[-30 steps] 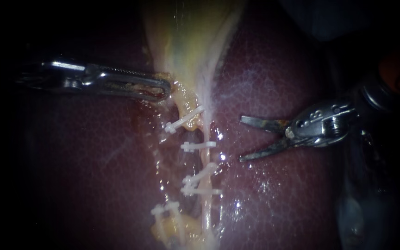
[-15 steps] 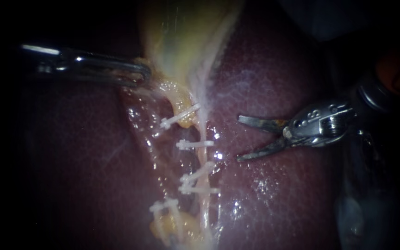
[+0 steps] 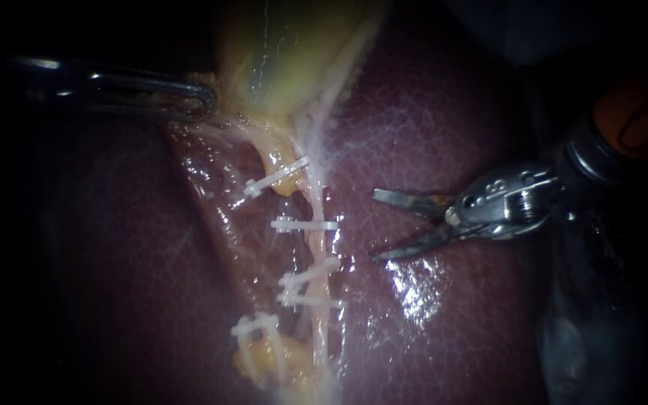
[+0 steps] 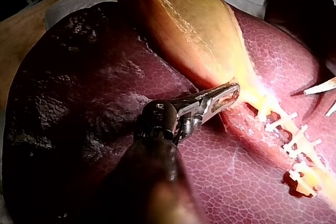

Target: Go to the cutting position right tube

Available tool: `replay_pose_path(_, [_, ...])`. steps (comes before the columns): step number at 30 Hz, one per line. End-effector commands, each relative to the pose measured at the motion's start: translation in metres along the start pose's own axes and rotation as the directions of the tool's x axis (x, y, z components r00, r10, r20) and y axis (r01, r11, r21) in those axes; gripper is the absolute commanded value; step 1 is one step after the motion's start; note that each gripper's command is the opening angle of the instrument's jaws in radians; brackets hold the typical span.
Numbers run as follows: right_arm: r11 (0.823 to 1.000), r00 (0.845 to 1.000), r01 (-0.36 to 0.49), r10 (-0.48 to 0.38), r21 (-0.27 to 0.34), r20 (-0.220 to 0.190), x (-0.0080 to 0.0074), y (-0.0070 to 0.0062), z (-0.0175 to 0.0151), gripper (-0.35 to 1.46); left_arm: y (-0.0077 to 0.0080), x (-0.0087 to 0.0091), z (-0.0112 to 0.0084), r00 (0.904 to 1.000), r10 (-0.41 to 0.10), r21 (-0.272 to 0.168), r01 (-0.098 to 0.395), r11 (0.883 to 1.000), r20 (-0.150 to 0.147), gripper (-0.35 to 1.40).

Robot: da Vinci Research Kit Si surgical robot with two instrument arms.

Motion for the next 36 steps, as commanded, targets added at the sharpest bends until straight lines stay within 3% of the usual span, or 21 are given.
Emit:
replay_pose_path(1, [0.999, 0.999, -0.04, 0.04, 0.011, -0.002, -0.0001, -0.0001, 0.0002, 1.41, 0.0, 0.0001, 0.0001, 1.0, 0.001, -0.001, -0.001, 1.0, 0.0, -0.35])
replay_pose_path(5, [0.984, 0.986, -0.168, 0.168, 0.052, 0.012, -0.0008, -0.0008, 0.0014, 1.37, -0.0001, 0.0001, 0.0002, 1.0, 0.001, -0.003, -0.001, 1.0, 0.0, -0.35])
replay_pose_path(9, [0.966, 0.967, -0.249, 0.245, 0.067, 0.065, -0.0015, -0.0015, 0.0027, 1.32, -0.0002, 0.0001, 0.0003, 1.0, 0.001, -0.003, -0.001, 1.0, 0.0, -0.35])
replay_pose_path(14, [0.922, 0.925, -0.375, 0.366, 0.097, 0.102, -0.0025, -0.002, 0.0041, 1.27, -0.0002, 0.0001, 0.0003, 1.0, 0.001, -0.004, -0.001, 1.0, 0.0, -0.35])
replay_pose_path(17, [0.912, 0.916, -0.396, 0.385, 0.107, 0.112, -0.0029, -0.002, 0.0049, 1.27, -0.0002, 0.0001, 0.0004, 1.0, 0.001, -0.004, -0.001, 1.0, 0.0, -0.35])
replay_pose_path(21, [0.881, 0.888, -0.455, 0.44, 0.125, 0.131, -0.0034, -0.002, 0.0057, 1.25, -0.0003, 0.0001, 0.0004, 1.0, 0.0, -0.005, 0.0, 1.0, 0.001, -0.35])
replay_pose_path(24, [0.873, 0.882, -0.468, 0.449, 0.139, 0.144, -0.0035, -0.002, 0.0064, 1.24, -0.0003, 0.0001, 0.0004, 1.0, 0.0, -0.005, 0.0, 1.0, 0.001, -0.35])
replay_pose_path(36, [0.79, 0.844, -0.527, 0.53, 0.312, 0.082, -0.0029, -0.0008, 0.0082, 1.27, -0.0004, 0.0001, 0.0004, 1.0, 0.0, -0.006, 0.0, 1.0, 0.001, -0.35])
